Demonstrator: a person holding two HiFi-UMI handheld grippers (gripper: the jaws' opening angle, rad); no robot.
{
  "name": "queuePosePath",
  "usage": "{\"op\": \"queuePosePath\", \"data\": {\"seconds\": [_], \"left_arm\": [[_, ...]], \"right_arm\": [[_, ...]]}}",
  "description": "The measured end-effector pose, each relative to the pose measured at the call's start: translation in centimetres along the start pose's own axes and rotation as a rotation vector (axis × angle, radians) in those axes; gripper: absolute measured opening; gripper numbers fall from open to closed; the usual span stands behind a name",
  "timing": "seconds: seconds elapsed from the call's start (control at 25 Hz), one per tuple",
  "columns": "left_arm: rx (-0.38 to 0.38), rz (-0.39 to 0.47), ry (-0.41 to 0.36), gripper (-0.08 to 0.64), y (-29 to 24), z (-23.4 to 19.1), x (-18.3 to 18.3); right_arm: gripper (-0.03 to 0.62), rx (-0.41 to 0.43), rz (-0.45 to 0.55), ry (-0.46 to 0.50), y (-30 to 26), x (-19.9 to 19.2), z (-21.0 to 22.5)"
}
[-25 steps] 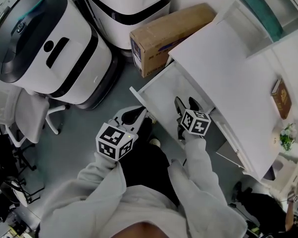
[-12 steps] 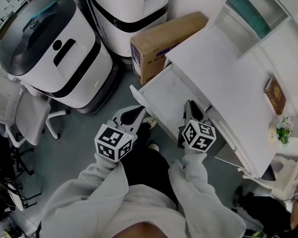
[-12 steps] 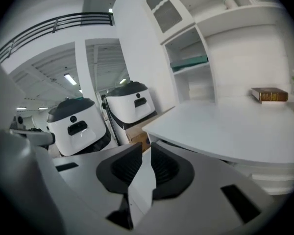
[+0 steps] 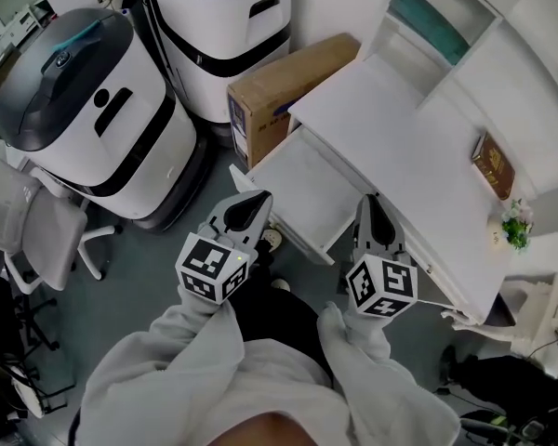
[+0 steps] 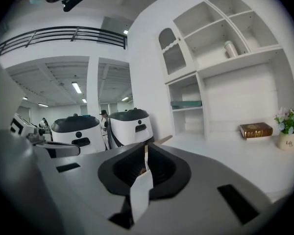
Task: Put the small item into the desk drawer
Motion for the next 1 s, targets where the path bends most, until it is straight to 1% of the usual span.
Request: {"op": "queuePosePath", "data": {"seconds": [0.16, 0.32, 0.44, 0.76, 1.0], "left_arm": [[-0.002, 0.047, -0.021, 0.017, -0.2, 0.7, 1.2], [-0.010, 0.062, -0.065, 0.017, -0.4, 1.4, 1.9], [-0.025, 0.066, -0.092, 0.017, -0.5, 1.9, 2.1], [-0.041, 0.051, -0.073, 0.015, -0.4, 2.4, 1.4], [-0.027, 0.039, -0.074, 0.016, 0.3, 2.2, 1.4]], "right_arm": [[0.043, -0.047, 0.058, 0.027, 3.3, 1.1, 1.0], [0.038, -0.074, 0.083, -0.016, 5.3, 0.8, 2.3], [0.035, -0.070, 0.070, -0.038, 5.6, 0.2, 2.6], [0.034, -0.056, 0.046, -0.046, 5.6, -0.6, 2.4], [0.034, -0.026, 0.037, -0.052, 5.1, -0.7, 1.7]]}}
Point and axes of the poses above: the fingertips, and each gripper's own axes: y backward along the fingers, z to its right, x out of its top, the point moved 7 cm from there along y, backward along the fingers, and after that the axes turned 7 degrees about -y, right-handed, at the moved point
